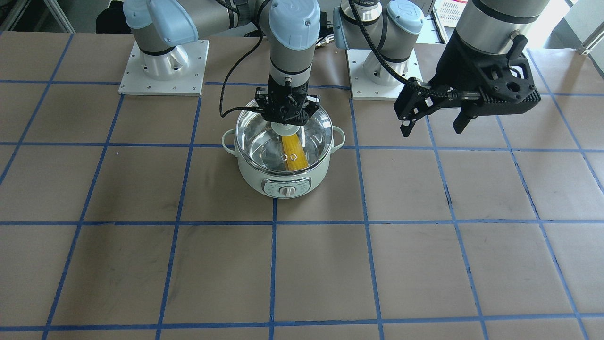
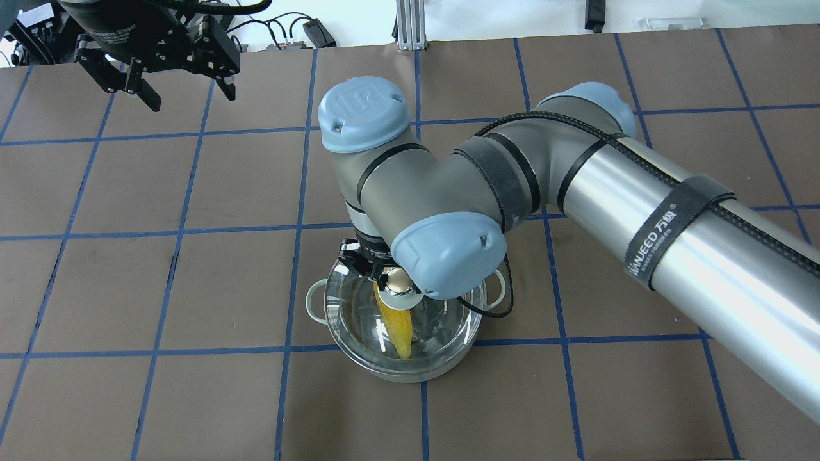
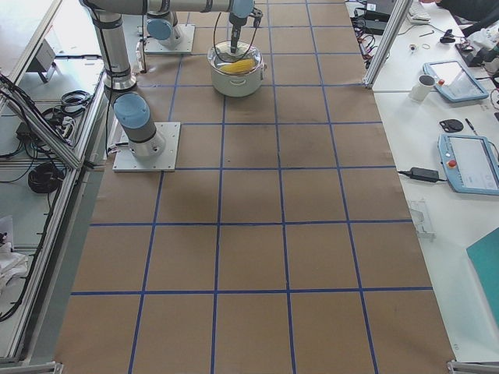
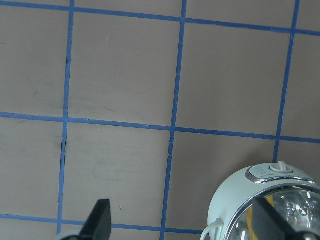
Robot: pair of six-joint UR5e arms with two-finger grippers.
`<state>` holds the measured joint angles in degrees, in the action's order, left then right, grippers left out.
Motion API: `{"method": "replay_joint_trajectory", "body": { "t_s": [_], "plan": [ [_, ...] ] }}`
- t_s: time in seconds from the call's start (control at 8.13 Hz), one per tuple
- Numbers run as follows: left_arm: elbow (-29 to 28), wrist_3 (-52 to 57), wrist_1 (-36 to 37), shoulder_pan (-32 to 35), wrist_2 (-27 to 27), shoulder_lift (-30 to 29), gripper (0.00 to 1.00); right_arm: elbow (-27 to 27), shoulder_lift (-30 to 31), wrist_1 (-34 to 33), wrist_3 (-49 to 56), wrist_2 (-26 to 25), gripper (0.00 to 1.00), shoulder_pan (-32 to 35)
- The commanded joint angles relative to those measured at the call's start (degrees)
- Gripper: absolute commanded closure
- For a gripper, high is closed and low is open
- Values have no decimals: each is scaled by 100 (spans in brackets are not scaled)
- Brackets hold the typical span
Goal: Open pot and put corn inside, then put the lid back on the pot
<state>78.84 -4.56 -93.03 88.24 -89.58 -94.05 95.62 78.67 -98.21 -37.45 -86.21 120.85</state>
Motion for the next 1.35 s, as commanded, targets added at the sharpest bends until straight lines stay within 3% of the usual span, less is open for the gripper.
{"method": "replay_joint_trajectory", "body": {
  "t_s": [0.0,0.86,0.98,1.11,1.23],
  "plan": [
    [8,-1,-5,0,11,9,0,1,-18,-84,1,-27,94,0],
    [43,-19,-5,0,11,27,0,1,-44,-154,36,-62,76,-8],
    [61,-36,-5,0,11,36,0,1,-44,-215,36,-80,61,-8],
    [61,-37,-5,0,11,44,0,1,-79,-233,36,-80,24,-8],
    [61,-37,-5,0,11,44,0,1,-97,-251,36,-80,8,-8]
  ]
}}
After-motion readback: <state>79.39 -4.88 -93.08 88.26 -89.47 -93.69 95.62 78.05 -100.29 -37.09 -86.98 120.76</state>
